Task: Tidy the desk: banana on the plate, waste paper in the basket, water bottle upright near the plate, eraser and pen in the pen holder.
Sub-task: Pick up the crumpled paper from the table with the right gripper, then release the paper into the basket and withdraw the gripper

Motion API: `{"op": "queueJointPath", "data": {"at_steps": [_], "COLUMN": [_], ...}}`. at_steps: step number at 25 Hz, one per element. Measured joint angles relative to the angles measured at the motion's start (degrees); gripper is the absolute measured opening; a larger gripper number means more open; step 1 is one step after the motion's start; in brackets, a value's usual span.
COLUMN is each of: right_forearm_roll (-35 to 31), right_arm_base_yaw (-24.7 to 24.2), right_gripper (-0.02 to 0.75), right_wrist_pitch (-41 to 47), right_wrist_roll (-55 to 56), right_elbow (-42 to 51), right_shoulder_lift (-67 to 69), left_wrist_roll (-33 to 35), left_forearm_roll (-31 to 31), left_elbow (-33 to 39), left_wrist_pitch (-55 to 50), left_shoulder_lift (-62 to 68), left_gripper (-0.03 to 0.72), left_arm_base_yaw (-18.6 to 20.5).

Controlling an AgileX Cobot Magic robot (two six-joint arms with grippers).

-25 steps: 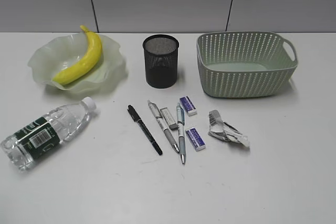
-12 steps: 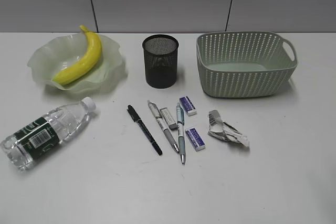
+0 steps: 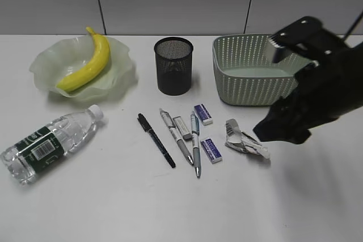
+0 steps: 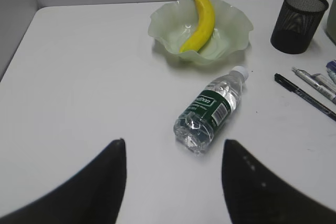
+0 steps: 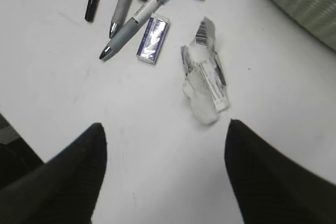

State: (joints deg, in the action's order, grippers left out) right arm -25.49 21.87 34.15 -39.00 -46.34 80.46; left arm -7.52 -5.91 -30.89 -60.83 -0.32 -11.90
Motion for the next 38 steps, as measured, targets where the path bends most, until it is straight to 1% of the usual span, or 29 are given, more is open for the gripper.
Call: {"op": "queueJointPath", "data": {"at_steps": [2, 6, 9, 11, 12, 14, 15, 17, 18, 19, 20, 24, 26, 28, 30, 32, 34, 36, 38], "right_forearm_roll": [0.13, 0.94, 3.59, 5.10, 5.48, 6.23, 6.41, 6.76, 6.89, 7.10, 7.59, 10.03, 10.74, 12.34, 14.64, 16.28, 16.85, 17.20, 17.37], "right_arm_base_yaw": [1.18, 1.46, 1.46, 1.46, 1.46, 1.46, 1.46, 1.46, 1.46, 1.46, 1.46, 1.46, 1.46, 1.46, 1.38, 0.47, -1.28, -3.52, -5.45], "right_gripper": [0.583, 0.588, 0.588, 0.578, 0.555, 0.468, 0.392, 0.203, 0.120, 0.078, 0.057, 0.041, 0.036, 0.036, 0.034, 0.033, 0.033, 0.044, 0.085], "right_wrist_pitch": [-1.41, -2.26, -3.79, -4.04, -3.91, -3.35, -3.00, -0.84, 0.56, 1.52, 2.39, 3.83, 2.78, -1.62, -8.40, -16.61, -22.03, -24.58, -25.44], "right_wrist_roll": [-0.06, 0.24, 3.51, 4.47, 4.82, 5.01, 5.07, 5.23, 5.76, 6.46, 7.24, 11.07, 11.56, 11.75, 12.11, 13.79, 16.23, 18.45, 19.14], "right_elbow": [-2.53, -7.63, -10.00, -11.15, -11.59, -12.04, -12.16, -12.63, -13.13, -13.71, -14.09, -15.65, -16.61, -17.27, -17.56, -17.62, -17.75, -18.48, -19.32], "right_shoulder_lift": [7.46, 19.44, 25.94, 28.91, 30.10, 31.49, 31.84, 31.97, 31.97, 31.66, 31.04, 25.01, 19.52, 15.58, 12.46, 11.82, 13.06, 15.73, 19.23], "left_wrist_roll": [0.00, 0.00, 0.00, 0.00, 0.00, 0.00, 0.00, 0.00, 0.00, 0.00, 0.00, 0.00, 0.00, 0.00, 0.00, 0.00, 0.00, 0.00, 0.00], "left_forearm_roll": [0.00, 0.00, 0.00, 0.00, 0.00, 0.00, 0.00, 0.00, 0.00, 0.00, 0.00, 0.00, 0.00, 0.00, 0.00, 0.00, 0.00, 0.00, 0.01], "left_elbow": [0.00, 0.00, 0.00, 0.00, 0.00, 0.00, 0.00, 0.00, 0.00, 0.00, 0.00, 0.00, 0.00, 0.00, 0.00, 0.00, 0.00, 0.00, 0.00], "left_wrist_pitch": [0.00, 0.00, 0.00, 0.00, 0.00, 0.00, 0.00, 0.00, 0.00, 0.00, 0.00, 0.00, 0.00, 0.00, 0.00, 0.00, 0.00, 0.00, 0.00], "left_shoulder_lift": [0.00, -0.02, -0.02, -0.02, -0.02, -0.02, -0.02, -0.02, -0.02, -0.02, -0.02, -0.02, -0.02, -0.02, -0.02, -0.02, -0.02, -0.02, -0.02], "left_gripper": [0.435, 0.435, 0.435, 0.435, 0.435, 0.435, 0.435, 0.435, 0.435, 0.435, 0.435, 0.434, 0.434, 0.434, 0.434, 0.434, 0.433, 0.434, 0.434], "left_arm_base_yaw": [0.00, 0.00, 0.00, 0.00, 0.00, 0.00, 0.00, 0.00, 0.00, 0.00, 0.00, 0.00, 0.00, 0.00, 0.00, 0.00, 0.00, 0.00, 0.00]}}
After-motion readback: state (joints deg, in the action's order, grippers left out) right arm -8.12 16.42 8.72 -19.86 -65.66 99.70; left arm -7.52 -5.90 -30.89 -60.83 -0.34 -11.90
